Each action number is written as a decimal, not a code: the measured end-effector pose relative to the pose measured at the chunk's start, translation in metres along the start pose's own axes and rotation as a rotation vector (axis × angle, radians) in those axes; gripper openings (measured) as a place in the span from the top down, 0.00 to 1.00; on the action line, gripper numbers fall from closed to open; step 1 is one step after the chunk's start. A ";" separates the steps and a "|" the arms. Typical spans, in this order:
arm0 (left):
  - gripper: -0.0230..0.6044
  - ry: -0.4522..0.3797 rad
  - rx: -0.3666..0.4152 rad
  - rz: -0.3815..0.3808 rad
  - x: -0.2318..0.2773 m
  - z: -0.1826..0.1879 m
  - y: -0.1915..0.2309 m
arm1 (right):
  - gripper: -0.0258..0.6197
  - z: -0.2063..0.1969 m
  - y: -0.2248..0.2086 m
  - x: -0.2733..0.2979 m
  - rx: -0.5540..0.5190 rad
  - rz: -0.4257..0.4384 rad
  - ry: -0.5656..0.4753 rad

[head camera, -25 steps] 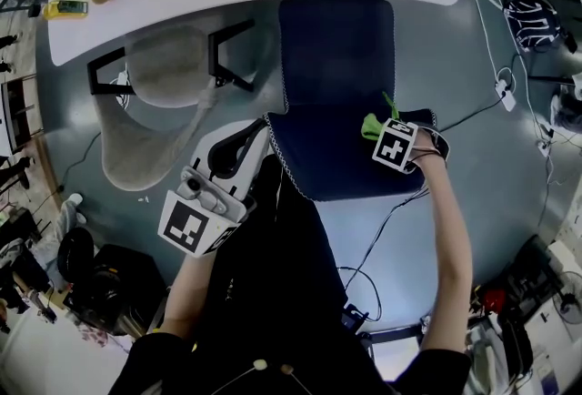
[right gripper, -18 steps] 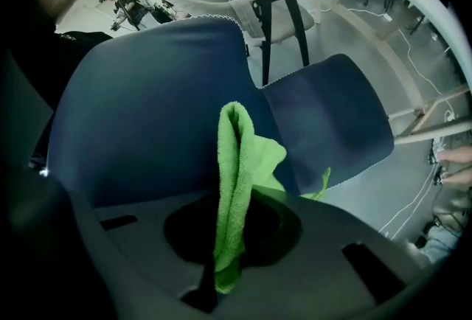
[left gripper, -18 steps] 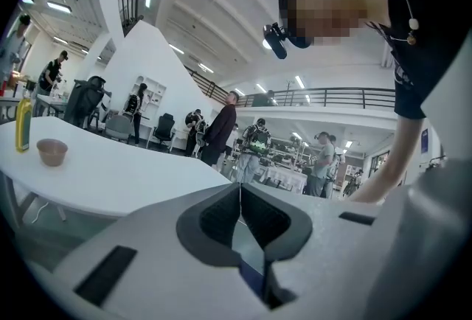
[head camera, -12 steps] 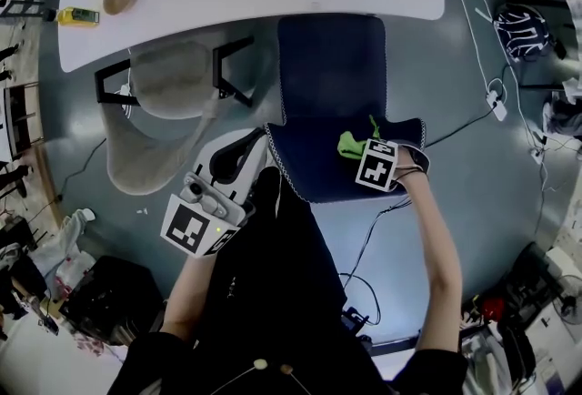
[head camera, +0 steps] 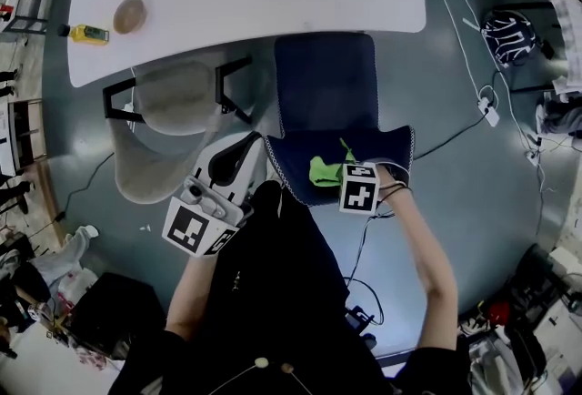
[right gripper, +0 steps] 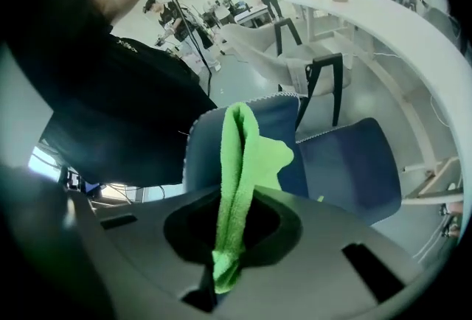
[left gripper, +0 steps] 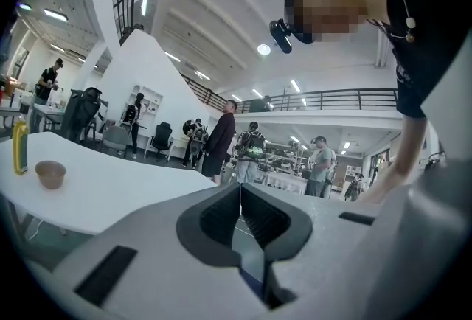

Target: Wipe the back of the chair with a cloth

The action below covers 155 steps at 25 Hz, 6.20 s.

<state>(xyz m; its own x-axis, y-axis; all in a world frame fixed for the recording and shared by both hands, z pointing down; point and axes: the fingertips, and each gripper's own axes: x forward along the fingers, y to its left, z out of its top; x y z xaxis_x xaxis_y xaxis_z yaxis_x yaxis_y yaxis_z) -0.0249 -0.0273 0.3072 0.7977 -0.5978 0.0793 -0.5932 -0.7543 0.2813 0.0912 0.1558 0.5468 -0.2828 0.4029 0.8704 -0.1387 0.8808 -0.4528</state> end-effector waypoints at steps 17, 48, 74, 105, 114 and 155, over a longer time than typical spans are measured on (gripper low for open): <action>0.95 -0.011 0.062 -0.060 0.012 0.015 -0.023 | 0.93 0.026 0.039 -0.036 0.086 -0.006 -0.220; 0.80 0.145 0.053 -0.135 0.073 -0.080 -0.062 | 0.93 -0.188 -0.092 -0.003 0.298 -0.203 0.282; 0.80 0.115 0.115 0.018 0.012 -0.039 -0.034 | 0.93 -0.065 -0.004 -0.030 0.318 -0.117 0.150; 0.80 0.002 0.044 0.006 -0.034 0.016 -0.017 | 0.93 0.140 -0.007 -0.091 0.599 -0.251 -0.722; 0.80 -0.016 0.017 -0.070 -0.024 0.036 -0.036 | 0.93 0.131 -0.001 -0.224 0.597 -0.698 -1.285; 0.96 -0.139 0.094 -0.140 -0.038 0.135 -0.087 | 0.93 0.032 0.153 -0.394 0.472 -1.510 -1.591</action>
<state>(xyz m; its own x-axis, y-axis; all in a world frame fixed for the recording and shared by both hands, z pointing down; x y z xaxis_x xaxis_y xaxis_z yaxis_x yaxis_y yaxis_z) -0.0180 0.0245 0.1509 0.8543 -0.5121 -0.0885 -0.4904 -0.8508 0.1891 0.1510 0.1234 0.1284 -0.0457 -0.9798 -0.1948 -0.9985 0.0509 -0.0214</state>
